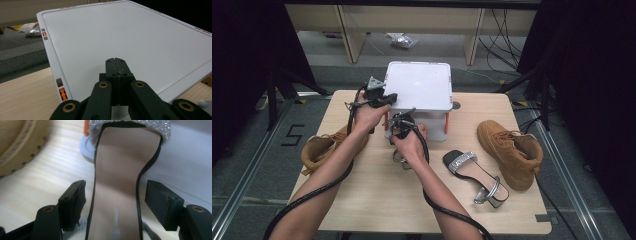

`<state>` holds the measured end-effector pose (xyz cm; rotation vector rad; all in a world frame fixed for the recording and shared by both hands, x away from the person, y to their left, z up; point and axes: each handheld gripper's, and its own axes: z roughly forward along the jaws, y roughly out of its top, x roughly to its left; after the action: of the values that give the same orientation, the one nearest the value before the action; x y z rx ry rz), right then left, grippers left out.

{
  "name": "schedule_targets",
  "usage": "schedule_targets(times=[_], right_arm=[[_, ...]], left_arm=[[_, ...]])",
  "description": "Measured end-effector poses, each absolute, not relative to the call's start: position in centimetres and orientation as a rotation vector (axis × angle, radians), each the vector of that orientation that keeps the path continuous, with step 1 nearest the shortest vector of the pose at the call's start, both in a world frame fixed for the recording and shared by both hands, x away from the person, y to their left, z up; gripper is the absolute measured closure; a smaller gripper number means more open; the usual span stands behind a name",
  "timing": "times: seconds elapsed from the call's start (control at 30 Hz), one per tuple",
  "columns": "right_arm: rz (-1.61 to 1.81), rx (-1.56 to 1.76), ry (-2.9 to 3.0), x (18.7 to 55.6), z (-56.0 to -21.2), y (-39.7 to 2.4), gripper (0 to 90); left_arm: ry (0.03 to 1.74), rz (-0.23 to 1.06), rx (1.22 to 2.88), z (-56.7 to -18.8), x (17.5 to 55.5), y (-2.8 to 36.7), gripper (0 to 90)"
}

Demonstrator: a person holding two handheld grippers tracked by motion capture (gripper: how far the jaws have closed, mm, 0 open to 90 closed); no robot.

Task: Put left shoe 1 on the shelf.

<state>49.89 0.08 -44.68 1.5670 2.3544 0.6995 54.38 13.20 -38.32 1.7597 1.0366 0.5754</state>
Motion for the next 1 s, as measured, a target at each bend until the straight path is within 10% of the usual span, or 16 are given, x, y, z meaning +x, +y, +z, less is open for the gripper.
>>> schedule_targets(times=[0.43, 1.0], right_arm=[[0.825, 1.475, 2.402, 43.5, -41.5, -4.9, 33.4], [0.775, 1.338, 2.443, 42.0, -47.7, -4.3, 32.1]], left_arm=[[1.035, 0.574, 1.762, -38.3, 54.5, 13.1, 89.7], [1.035, 0.572, 1.766, -38.2, 54.5, 13.1, 89.7]])
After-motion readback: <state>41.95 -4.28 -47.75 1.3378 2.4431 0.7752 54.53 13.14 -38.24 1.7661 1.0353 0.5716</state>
